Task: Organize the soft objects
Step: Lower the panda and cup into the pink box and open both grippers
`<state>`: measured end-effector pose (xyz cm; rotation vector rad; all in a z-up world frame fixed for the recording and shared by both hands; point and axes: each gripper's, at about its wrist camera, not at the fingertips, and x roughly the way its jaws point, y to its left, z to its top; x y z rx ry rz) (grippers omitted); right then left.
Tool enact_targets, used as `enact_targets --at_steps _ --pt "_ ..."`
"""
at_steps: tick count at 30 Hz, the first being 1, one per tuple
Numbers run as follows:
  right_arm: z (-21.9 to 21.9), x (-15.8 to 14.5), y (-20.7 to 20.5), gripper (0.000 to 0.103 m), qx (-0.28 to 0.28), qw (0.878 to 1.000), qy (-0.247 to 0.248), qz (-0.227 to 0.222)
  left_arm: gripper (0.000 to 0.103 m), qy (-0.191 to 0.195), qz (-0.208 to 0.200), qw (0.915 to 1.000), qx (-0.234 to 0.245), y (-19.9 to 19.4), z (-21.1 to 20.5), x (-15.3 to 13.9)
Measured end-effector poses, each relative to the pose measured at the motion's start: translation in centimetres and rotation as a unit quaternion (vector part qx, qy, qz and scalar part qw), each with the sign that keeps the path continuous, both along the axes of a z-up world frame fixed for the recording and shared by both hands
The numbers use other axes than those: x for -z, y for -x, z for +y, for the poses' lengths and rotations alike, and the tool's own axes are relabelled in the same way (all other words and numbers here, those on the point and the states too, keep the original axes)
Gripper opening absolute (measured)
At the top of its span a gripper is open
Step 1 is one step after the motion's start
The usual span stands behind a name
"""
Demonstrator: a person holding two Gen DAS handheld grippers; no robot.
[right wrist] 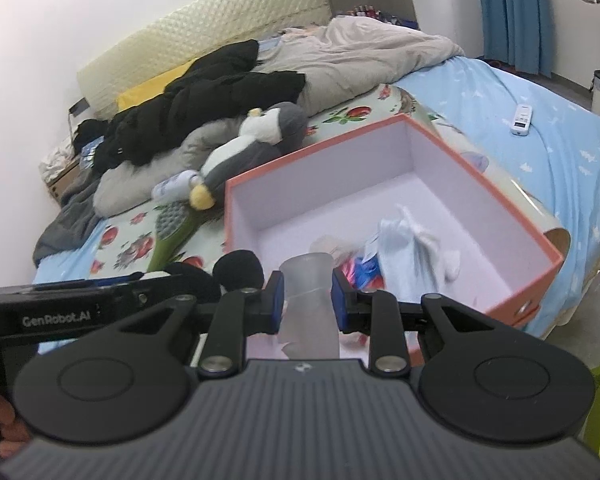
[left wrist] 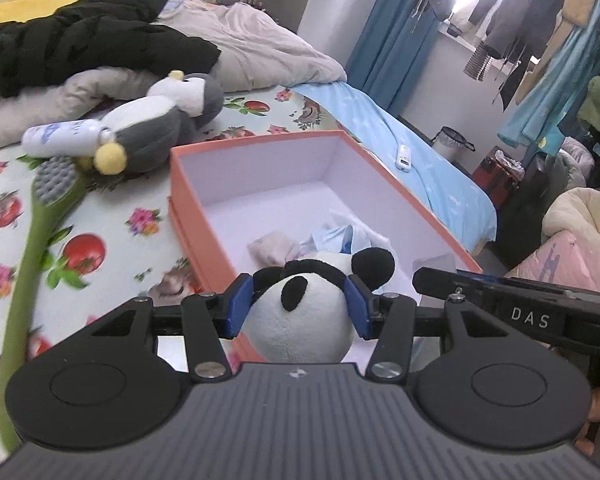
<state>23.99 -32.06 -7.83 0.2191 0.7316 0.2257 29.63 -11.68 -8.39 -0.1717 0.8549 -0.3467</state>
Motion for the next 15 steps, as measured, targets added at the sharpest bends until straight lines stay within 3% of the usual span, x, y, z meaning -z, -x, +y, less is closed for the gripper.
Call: enact_targets --at_steps 15 --pt "-2.3 5.1 -10.9 0.032 0.001 0.999 0.026 0.041 0.057 -0.035 0.04 0.9985 0.011 -11.5 -4.9 5.3"
